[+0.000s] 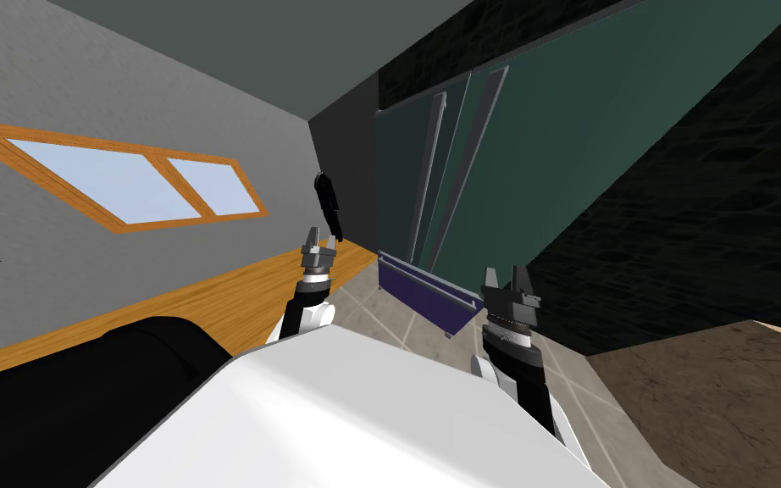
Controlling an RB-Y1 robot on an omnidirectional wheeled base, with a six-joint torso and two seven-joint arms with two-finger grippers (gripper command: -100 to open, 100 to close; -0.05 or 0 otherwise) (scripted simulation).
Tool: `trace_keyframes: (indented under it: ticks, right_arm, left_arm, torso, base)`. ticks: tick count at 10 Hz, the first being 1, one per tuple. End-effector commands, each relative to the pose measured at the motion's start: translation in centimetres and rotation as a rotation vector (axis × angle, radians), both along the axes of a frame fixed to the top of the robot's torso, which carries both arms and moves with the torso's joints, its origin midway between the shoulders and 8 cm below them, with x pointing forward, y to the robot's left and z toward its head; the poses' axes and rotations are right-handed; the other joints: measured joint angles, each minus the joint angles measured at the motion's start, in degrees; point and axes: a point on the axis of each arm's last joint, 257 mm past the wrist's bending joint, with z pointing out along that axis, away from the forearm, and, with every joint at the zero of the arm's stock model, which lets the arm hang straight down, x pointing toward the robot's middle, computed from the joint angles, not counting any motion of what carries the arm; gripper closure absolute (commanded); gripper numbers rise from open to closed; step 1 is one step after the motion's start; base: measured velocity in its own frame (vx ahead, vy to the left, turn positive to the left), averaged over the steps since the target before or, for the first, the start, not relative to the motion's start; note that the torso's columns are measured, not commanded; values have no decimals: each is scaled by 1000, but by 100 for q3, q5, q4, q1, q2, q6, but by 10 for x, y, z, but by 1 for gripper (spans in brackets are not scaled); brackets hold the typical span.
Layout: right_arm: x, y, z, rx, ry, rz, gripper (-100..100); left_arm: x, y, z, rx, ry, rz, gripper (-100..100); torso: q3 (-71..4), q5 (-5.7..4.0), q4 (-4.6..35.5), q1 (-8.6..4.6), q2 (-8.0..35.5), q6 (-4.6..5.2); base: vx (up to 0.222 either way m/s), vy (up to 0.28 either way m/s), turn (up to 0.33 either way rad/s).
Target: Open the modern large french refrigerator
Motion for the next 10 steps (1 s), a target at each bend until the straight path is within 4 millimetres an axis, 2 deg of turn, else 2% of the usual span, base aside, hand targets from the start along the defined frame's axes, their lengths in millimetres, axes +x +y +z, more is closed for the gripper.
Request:
trace_keyframes:
  ticks: [1,9,10]
  right_arm:
    - [0,0,0,0,0,0,0]
    - [0,0,0,0,0,0,0]
    - [6,8,-5,-66,21,5,-100]
  left_arm:
    - [0,0,0,0,0,0,0]
    - [0,0,0,0,0,0,0]
    - [0,0,0,0,0,0,0]
  torso:
    - [-467,0,235,0,232,0]
    - [-7073,0,3537,0,3539,0]
    - [-7919,0,3960,0,3962,0]
  base:
    - [0,0,0]
    - [0,0,0]
    - [33,29,-63]
